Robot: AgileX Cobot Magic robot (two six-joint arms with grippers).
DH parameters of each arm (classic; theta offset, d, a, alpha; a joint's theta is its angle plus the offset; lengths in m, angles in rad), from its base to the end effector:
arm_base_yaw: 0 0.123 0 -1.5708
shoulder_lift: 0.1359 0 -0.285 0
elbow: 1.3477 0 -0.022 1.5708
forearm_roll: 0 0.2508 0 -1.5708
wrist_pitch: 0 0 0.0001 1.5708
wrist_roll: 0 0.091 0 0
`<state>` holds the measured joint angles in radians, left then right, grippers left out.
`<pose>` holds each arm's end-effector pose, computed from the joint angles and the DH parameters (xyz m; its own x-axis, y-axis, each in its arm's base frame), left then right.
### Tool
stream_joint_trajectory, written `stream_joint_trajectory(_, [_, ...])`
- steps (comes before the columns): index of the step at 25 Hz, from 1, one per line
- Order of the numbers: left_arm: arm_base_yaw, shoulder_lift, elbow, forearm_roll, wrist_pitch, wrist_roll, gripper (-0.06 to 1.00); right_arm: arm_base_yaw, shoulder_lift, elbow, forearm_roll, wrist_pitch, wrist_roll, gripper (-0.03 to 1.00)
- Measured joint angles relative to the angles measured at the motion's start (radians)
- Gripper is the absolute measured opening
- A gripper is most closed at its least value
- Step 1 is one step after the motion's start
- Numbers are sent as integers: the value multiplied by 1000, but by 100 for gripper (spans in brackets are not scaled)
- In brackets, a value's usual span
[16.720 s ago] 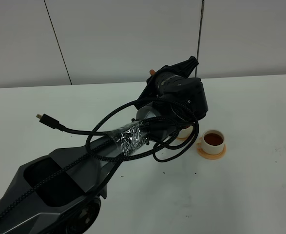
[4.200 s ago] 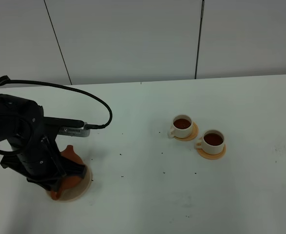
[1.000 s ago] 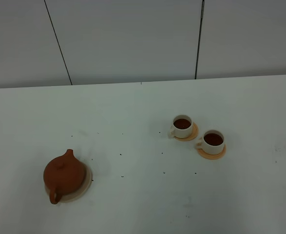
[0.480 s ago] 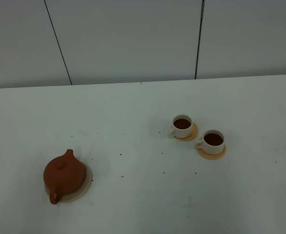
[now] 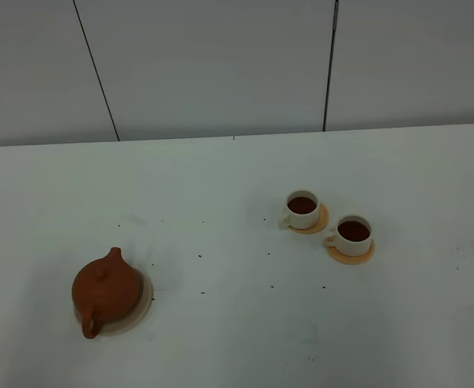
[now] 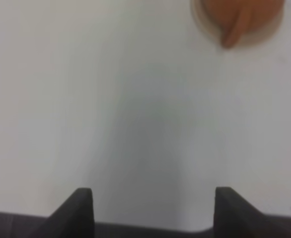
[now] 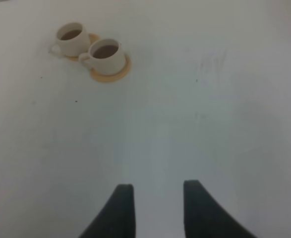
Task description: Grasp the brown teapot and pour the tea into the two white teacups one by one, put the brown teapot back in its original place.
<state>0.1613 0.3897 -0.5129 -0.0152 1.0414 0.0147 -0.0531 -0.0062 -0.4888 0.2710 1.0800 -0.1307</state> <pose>0.0549 0.0077 0.2726 -0.7300 -0.1117 -0.6742 -0.1467 0.9892 -0.0050 -0.0058 0.0218 0.2750 -0.4630 0.0241 -0.8860 -0.1575 0.9815 0.1090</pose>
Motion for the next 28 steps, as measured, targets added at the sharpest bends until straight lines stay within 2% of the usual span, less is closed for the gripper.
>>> stream_joint_trajectory(9, [11, -259, 0, -25, 1, 27, 58, 0, 0, 0, 0, 0, 0, 24])
stream_joint_trajectory(17, [-114, -386, 8, -24, 2, 26, 59, 0, 0, 0, 0, 0, 0, 24])
stream_joint_trajectory(28, [-139, -397, 8, -13, 2, 20, 59, 0, 0, 0, 0, 0, 0, 24])
